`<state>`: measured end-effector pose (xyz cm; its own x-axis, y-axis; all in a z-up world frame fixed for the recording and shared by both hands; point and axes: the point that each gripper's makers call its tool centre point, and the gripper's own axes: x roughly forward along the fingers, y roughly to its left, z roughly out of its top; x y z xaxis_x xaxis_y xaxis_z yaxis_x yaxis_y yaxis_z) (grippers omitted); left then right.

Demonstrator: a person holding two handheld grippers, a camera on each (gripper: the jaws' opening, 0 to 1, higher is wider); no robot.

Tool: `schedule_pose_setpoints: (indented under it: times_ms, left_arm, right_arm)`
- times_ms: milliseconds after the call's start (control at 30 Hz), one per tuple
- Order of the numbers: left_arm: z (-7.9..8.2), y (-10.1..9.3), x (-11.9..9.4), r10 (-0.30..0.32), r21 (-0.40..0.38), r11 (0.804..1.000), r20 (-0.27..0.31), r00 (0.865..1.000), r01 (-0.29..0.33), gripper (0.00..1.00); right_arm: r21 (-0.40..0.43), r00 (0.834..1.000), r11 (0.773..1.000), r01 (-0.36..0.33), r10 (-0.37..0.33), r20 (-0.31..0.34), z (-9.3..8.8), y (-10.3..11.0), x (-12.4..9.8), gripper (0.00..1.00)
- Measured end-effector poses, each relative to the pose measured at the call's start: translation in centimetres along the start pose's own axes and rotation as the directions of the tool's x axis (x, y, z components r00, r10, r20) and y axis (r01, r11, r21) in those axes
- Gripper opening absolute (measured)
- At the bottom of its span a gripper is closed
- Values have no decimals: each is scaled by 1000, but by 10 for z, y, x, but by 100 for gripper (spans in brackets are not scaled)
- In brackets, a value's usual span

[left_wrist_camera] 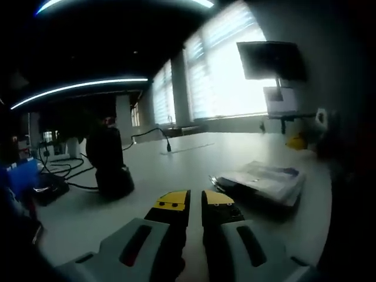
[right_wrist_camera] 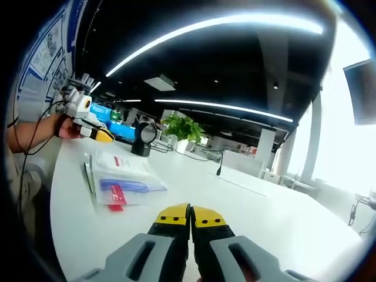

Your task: Clip sheet goods on table flip sheet goods clip sheet goods scan sheet goods put sheet goods back to table

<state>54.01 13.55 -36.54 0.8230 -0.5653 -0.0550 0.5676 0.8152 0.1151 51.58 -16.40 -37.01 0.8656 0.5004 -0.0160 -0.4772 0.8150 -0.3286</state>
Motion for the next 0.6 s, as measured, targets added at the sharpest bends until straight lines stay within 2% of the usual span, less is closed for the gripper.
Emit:
schedule_pose_setpoints:
  times_ms: [200,267,467,600]
  left_arm:
    - [4,-4,1,-16,-32,999,12,1000,16,1]
    - [4,-9,1,-33,-94,995,-8,999,32,1]
    - [8,-17,3,-44,-69,997,-25,999,42,1]
    - [6,-23,7,-58,-110,992,-47,997,52,1]
  right_arm:
    - [-1,1000,1000,0,0,0,0,1,0,0]
    - [-1,1000,1000,0,0,0,1,1,0,0]
    - [-8,1000,1000,2,-2,-3,0,2,-1,0]
    - [-6,1000,1000,3,-3,0,1,1,-1,0]
